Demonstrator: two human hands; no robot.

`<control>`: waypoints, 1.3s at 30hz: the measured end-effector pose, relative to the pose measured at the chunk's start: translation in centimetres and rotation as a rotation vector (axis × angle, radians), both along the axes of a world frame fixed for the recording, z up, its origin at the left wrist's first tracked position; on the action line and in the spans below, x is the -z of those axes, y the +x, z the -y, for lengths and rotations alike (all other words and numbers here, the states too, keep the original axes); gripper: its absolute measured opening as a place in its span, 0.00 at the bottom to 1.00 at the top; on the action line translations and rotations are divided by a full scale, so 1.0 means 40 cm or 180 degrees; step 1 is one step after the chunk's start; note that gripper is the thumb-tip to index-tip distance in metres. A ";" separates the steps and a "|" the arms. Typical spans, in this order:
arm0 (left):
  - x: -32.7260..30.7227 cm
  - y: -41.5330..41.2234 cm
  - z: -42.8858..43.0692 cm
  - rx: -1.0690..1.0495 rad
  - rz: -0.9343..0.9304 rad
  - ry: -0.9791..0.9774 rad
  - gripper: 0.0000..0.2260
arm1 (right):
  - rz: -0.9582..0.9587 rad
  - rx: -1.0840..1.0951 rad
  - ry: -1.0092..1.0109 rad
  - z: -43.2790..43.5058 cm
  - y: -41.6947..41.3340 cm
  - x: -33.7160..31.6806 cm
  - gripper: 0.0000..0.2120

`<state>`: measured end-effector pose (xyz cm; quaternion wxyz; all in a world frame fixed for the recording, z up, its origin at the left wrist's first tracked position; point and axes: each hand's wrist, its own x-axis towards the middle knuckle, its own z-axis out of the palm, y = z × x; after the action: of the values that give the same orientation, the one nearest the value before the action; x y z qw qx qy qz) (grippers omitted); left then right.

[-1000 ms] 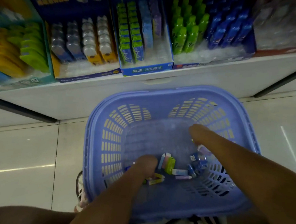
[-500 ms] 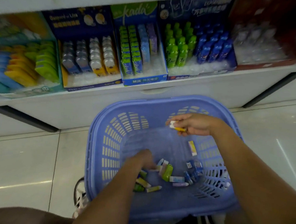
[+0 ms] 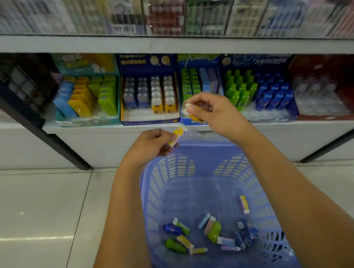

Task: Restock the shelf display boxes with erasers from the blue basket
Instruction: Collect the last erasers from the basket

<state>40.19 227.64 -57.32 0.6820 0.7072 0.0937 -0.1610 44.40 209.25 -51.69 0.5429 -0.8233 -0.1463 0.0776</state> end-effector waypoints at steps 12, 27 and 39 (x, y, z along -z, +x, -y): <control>-0.011 -0.005 -0.119 -0.1601 0.0213 -0.0882 0.06 | 0.1155 0.0059 -0.1224 -0.155 0.106 0.006 0.09; -0.004 -0.001 -0.110 -0.1641 0.0170 -0.0914 0.02 | 0.1767 -0.0186 -0.2573 -0.145 0.117 0.034 0.10; -0.049 -0.013 -0.062 -0.1643 0.0152 -0.1101 0.02 | 0.2894 -0.0144 -0.2945 -0.128 0.103 0.055 0.05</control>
<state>39.67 230.13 -55.36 0.8126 0.5370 0.2254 0.0206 48.52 214.36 -53.88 0.0143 -0.9196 -0.3303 -0.2123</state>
